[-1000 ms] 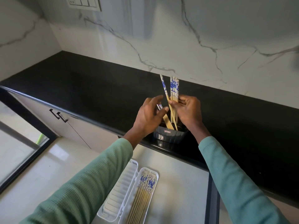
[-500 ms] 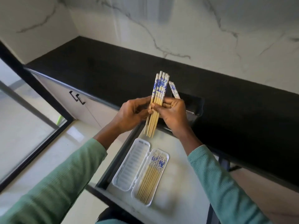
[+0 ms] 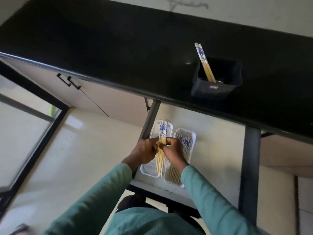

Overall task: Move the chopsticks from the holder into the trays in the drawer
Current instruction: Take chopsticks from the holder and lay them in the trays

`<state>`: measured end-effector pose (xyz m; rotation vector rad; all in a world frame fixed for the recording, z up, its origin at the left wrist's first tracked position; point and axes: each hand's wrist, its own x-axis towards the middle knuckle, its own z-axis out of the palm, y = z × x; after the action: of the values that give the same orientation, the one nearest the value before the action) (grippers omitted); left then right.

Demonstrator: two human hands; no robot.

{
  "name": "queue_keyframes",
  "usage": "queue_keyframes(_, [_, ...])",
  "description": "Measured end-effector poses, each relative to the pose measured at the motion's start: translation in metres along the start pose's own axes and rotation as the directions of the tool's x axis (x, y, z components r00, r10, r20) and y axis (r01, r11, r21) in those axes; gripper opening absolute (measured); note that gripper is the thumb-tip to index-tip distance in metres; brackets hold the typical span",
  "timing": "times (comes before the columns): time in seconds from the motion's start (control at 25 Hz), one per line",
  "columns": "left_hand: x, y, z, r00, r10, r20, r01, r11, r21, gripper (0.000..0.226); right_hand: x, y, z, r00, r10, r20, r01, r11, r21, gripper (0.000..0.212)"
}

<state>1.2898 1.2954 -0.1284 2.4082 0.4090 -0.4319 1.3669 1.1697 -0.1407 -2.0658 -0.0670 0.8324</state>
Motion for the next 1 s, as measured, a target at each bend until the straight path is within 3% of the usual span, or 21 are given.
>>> queue_keyframes(0.12, [0.01, -0.023, 0.007, 0.997, 0.07, 0.026, -0.071, 0.996, 0.051, 0.04, 0.009, -0.001, 0.022, 0.988, 0.127, -0.093, -0.132, 0.99, -0.049, 0.018])
queue_keyframes(0.2, [0.013, -0.038, 0.012, 0.996, 0.093, 0.0, -0.091, 0.98, 0.179, 0.053, 0.019, -0.001, 0.037, 0.959, 0.226, -0.172, -0.24, 0.968, -0.066, 0.011])
queue_keyframes(0.36, [0.013, -0.059, 0.021, 0.991, 0.126, -0.041, -0.106, 0.941, 0.321, 0.057, 0.042, -0.001, 0.058, 0.909, 0.34, -0.243, -0.374, 0.921, -0.107, 0.01])
queue_keyframes(0.48, [0.013, -0.071, 0.023, 0.981, 0.194, -0.022, -0.181, 0.946, 0.27, 0.067, 0.055, 0.002, 0.072, 0.897, 0.38, -0.227, -0.413, 0.902, -0.123, 0.011])
queue_keyframes(0.68, [0.01, -0.082, 0.018, 0.938, 0.338, -0.073, -0.323, 0.932, 0.164, 0.067, 0.064, 0.016, 0.093, 0.935, 0.299, -0.19, -0.329, 0.932, -0.15, 0.026])
queue_keyframes(1.0, [0.009, -0.088, 0.017, 0.923, 0.37, -0.107, -0.361, 0.928, 0.092, 0.057, 0.047, 0.026, 0.112, 0.935, 0.125, -0.332, -0.208, 0.951, -0.228, 0.017])
